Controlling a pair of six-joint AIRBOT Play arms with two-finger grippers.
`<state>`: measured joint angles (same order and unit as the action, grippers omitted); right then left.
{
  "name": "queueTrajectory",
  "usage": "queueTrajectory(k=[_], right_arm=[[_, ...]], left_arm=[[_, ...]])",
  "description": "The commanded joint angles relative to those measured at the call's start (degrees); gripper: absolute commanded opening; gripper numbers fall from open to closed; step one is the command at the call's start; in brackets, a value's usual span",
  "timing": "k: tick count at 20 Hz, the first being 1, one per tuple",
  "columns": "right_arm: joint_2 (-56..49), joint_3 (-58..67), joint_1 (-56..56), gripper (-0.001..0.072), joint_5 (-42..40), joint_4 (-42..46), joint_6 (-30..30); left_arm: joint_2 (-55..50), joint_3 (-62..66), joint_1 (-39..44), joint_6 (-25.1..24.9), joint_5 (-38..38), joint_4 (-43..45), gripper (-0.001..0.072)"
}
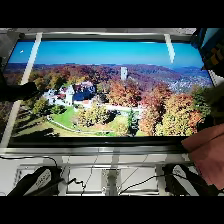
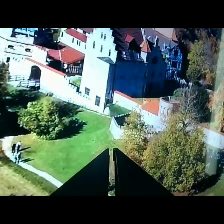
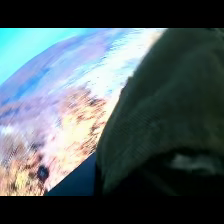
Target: Fold the clothes and pants, and hang the long-sleeved shirts on hangers.
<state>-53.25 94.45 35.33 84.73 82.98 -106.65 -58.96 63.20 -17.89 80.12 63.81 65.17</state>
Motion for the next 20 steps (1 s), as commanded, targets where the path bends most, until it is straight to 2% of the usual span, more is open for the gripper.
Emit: queueTrajectory(k=[1, 4, 9, 10, 11, 12, 13, 17, 18, 19, 20], right_arm=[[6.16, 0.42, 9.25, 0.0022, 2.49, 11.26, -6.51], [8.61, 0.33, 15.45, 0.0022, 4.55, 23.54, -6.38], [7.34, 0.24, 22.97, 0.0033, 7.67, 24.26, -6.45], [7.10, 0.24, 23.67, 0.0139, 7.58, 24.26, -6.47], [6.88, 0.24, 24.04, 0.0360, 7.32, 24.28, -6.95], [6.64, 0.24, 24.02, 0.0639, 6.60, 24.17, -7.13], [6.45, 0.24, 24.02, 0.0685, 5.44, 23.89, -7.10], [6.27, 0.24, 24.00, 0.0678, -0.92, 20.74, -7.04], [6.05, 0.24, 24.00, 0.0641, -2.12, 17.14, -6.27], [5.55, 0.24, 23.78, 0.0485, -2.95, 11.69, -4.33], [4.72, 0.24, 23.76, 0.0295, -4.11, 2.82, -0.11]], left_arm=[[0.02, 0.04, -0.07, 0.00, -0.11, 0.85, 0.0063], [0.02, 0.04, -0.07, 0.00, -0.13, 0.83, 0.0063], [0.02, 0.04, -0.04, 0.00, -0.11, 0.83, 0.0063], [0.02, 0.04, 0.00, 0.00, -0.11, 0.83, 0.0063], [0.02, 0.04, 0.00, 0.00, -0.13, 0.83, 0.0063], [0.02, 0.04, 0.00, 0.00, -0.13, 0.83, 0.0063], [0.02, 0.04, 0.00, 0.00, -0.13, 0.83, 0.0063], [0.02, 0.04, 0.00, 0.00, -0.15, 0.83, 0.0063], [0.02, 0.04, 0.00, 0.00, -0.13, 0.83, 0.0063], [0.02, 0.04, 0.00, 0.00, -0.13, 0.83, 0.0063], [0.02, 0.04, 0.02, 0.00, -0.13, 0.79, 0.0063]])
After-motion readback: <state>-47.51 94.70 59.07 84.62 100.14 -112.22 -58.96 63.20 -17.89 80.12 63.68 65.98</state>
